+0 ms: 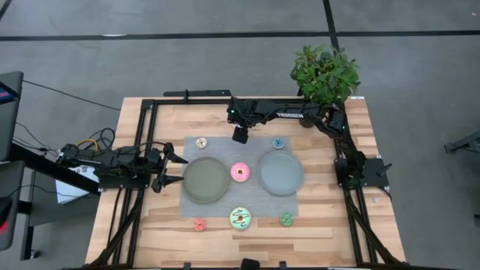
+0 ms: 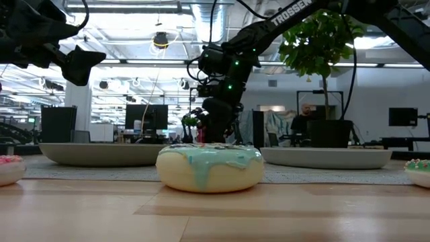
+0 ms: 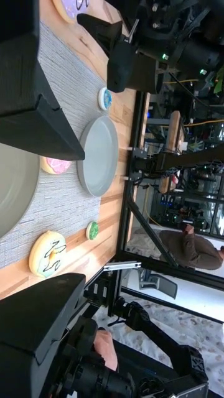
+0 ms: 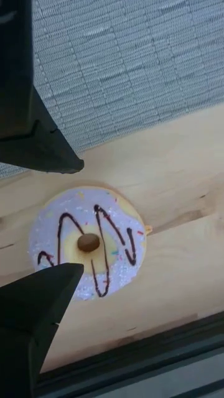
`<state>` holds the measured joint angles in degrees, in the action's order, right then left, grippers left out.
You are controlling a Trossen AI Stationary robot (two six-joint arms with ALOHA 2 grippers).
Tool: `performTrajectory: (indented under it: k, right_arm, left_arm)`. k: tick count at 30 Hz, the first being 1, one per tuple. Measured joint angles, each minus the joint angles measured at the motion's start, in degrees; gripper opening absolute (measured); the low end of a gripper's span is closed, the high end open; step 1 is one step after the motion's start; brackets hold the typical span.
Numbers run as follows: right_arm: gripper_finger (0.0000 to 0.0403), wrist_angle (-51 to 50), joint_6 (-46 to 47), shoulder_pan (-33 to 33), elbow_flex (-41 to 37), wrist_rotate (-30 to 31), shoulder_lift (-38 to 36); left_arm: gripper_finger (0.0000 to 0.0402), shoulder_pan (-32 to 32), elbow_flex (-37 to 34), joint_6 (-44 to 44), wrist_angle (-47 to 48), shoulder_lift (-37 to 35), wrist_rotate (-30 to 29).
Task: Pick & Place donuts
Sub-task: Put the big purple donut into the blue plate
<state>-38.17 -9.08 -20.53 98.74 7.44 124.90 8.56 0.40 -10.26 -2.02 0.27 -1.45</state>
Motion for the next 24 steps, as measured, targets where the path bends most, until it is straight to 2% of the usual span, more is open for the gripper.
performTrajectory:
  k: [24]
  right_arm:
    - [0.0240, 0.70, 1.54, -0.93, 0.00, 1.34, 0.02]
  left_arm:
    - [0.0304, -0.02, 0.01, 0.00, 0.00, 0.00, 0.09]
